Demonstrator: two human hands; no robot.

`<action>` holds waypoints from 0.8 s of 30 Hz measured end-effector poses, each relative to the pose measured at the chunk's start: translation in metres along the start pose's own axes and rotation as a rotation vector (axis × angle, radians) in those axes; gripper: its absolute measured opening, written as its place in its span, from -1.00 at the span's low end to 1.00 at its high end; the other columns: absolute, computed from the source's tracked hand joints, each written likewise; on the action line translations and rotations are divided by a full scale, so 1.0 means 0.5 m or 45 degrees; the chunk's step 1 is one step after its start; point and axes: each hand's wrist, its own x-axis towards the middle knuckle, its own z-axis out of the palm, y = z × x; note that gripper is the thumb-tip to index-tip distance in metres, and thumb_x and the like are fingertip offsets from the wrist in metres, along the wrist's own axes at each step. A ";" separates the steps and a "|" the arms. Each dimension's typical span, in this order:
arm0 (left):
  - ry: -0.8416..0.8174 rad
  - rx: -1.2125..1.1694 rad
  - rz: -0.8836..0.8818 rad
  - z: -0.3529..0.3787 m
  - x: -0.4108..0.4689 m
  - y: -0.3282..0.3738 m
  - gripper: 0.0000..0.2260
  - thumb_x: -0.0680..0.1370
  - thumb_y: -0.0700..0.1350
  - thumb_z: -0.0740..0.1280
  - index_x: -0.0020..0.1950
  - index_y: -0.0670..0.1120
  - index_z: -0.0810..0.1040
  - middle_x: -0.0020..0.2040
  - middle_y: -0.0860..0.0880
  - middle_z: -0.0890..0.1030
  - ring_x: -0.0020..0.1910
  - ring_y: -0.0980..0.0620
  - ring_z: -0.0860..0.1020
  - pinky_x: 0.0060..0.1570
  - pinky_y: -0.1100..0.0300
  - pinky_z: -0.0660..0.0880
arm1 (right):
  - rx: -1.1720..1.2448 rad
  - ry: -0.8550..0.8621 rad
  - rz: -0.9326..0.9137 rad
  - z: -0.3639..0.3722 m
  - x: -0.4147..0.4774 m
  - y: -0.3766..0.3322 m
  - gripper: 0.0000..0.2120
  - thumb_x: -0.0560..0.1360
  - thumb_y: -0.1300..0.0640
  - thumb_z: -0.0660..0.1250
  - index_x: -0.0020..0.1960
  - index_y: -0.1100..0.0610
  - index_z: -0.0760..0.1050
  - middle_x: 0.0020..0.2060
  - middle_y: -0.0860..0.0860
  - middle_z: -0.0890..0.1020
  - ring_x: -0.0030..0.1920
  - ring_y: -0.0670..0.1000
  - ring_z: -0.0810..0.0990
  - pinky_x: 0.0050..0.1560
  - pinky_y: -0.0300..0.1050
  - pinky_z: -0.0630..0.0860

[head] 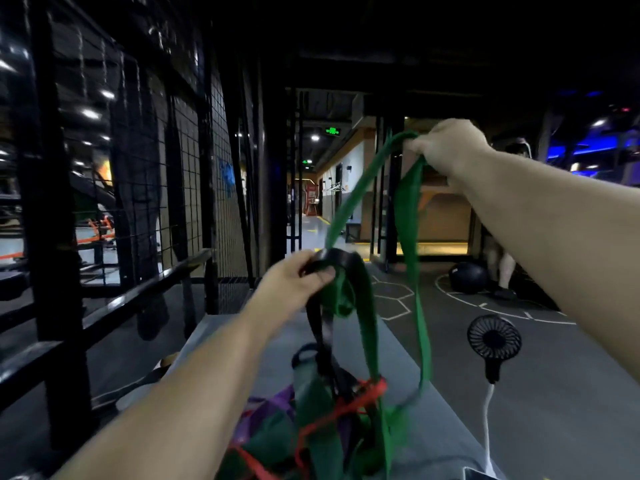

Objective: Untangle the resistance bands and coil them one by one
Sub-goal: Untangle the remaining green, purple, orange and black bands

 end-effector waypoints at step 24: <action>-0.290 0.363 -0.015 -0.123 0.124 0.276 -0.83 0.59 -0.16 0.29 0.13 -0.09 0.62 -0.17 0.05 0.66 -0.26 0.19 0.61 -0.24 0.32 0.51 | 0.673 -1.122 -0.058 0.113 -0.045 0.027 -0.81 0.46 0.04 0.47 -0.02 0.08 0.53 -0.37 -0.07 0.52 -0.38 -0.11 0.43 -0.28 -0.24 0.37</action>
